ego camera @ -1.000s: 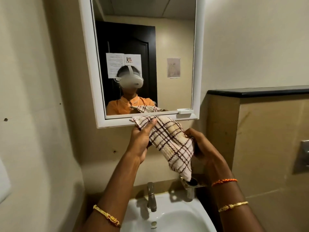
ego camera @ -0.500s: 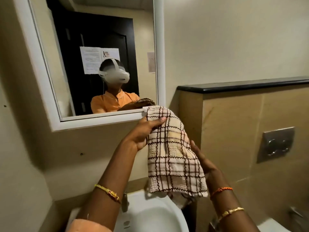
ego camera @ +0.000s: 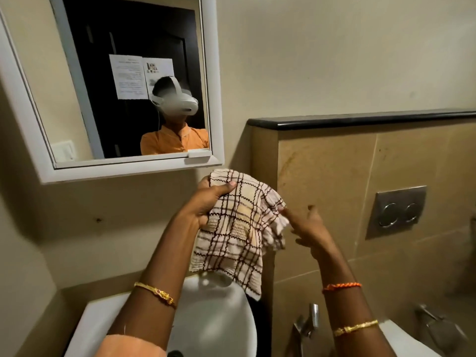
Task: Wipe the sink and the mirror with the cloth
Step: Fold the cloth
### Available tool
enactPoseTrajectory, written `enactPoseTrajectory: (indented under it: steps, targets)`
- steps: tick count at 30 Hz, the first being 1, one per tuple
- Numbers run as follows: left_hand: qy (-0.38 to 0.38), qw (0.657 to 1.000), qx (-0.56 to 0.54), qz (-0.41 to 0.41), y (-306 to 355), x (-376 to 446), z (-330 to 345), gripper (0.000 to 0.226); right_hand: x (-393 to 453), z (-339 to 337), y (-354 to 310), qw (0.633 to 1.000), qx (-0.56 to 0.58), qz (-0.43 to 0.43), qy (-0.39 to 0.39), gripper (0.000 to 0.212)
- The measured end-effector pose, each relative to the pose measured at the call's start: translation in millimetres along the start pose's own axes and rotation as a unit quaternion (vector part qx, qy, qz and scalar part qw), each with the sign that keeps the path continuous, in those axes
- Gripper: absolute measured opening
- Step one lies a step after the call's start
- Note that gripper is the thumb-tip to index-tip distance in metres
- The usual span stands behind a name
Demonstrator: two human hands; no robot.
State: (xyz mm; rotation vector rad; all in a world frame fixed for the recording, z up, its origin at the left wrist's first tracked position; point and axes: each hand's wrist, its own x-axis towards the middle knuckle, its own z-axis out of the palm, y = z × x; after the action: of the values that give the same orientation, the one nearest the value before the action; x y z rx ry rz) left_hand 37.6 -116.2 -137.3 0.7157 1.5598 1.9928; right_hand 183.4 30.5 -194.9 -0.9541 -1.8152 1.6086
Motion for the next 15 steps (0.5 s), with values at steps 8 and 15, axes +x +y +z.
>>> enactPoseTrajectory:
  steps: [8, 15]
  targets:
    - [-0.055, 0.998, -0.025, -0.031, -11, -20, 26, 0.034, -37, 15, -2, 0.956, 0.089, -0.015, -0.279, 0.054]
    - [0.025, 0.999, 0.04, -0.007, -41, -26, 10, 0.077, -15, -5, -15, 0.923, 0.184, 0.014, -0.339, 0.026]
